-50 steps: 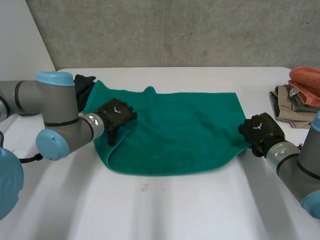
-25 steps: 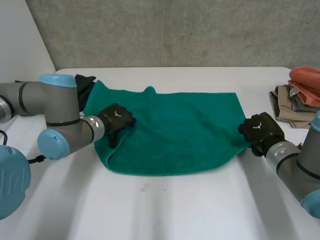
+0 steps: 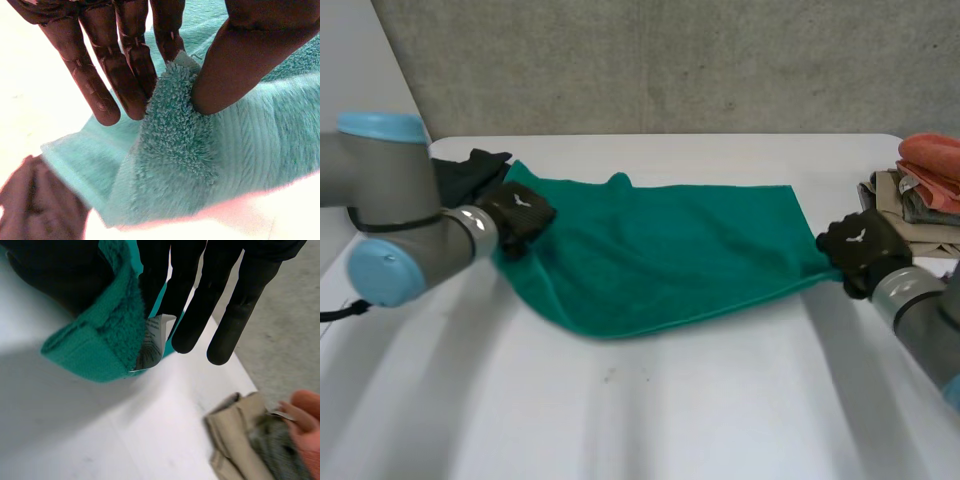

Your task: Fold the laundry.

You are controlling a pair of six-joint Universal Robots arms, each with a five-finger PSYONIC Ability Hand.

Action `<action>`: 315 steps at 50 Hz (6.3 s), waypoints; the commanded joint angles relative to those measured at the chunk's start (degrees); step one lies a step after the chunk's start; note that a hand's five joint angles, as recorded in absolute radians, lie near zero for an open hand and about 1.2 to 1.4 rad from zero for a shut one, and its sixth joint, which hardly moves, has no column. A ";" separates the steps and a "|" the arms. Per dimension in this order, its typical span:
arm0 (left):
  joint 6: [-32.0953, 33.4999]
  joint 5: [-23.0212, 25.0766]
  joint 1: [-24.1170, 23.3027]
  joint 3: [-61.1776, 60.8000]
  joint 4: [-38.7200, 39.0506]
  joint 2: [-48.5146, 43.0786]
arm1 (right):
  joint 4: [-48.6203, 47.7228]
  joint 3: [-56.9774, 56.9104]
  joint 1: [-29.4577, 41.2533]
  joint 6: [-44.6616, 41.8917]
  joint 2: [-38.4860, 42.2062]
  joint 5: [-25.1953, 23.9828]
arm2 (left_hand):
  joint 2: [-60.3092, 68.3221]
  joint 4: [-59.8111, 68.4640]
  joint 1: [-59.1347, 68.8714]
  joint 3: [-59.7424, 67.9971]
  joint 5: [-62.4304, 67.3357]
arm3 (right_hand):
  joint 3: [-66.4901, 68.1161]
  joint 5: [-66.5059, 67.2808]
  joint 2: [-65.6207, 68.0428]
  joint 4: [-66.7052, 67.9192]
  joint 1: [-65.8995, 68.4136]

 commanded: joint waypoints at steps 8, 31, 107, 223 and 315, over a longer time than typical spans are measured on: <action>-3.25 -7.80 6.18 -35.29 -0.09 46.18 | 38.14 -8.43 -6.91 -7.39 -23.22 -0.80 | 11.58 11.45 14.78 12.11 13.86 | 11.57 12.52 12.28 11.21 15.10; -7.12 -8.25 4.34 -50.96 16.40 43.69 | 36.79 -6.25 -8.50 -16.28 -8.57 -0.46 | 11.58 11.45 14.78 12.11 13.86 | 11.57 12.52 12.28 11.21 15.10; -12.03 -21.17 -10.87 -40.05 34.27 24.94 | 9.36 2.63 -18.70 3.67 2.42 -7.84 | -58.42 -58.55 -55.22 -57.89 -56.14 | 11.39 12.34 12.11 11.04 14.92; -29.17 -19.50 -24.31 -17.05 31.38 13.00 | 5.39 -6.68 10.31 44.46 -5.05 -4.15 | -58.20 -58.34 -55.01 -57.68 -55.93 | -58.43 -57.48 -57.72 -58.79 -54.90; -32.43 -5.00 -18.87 -20.28 15.81 21.77 | -19.03 -7.56 32.54 18.00 17.80 2.44 | -57.03 -57.16 -53.83 -56.50 -54.75 | -29.78 -28.83 -29.06 -30.13 -26.25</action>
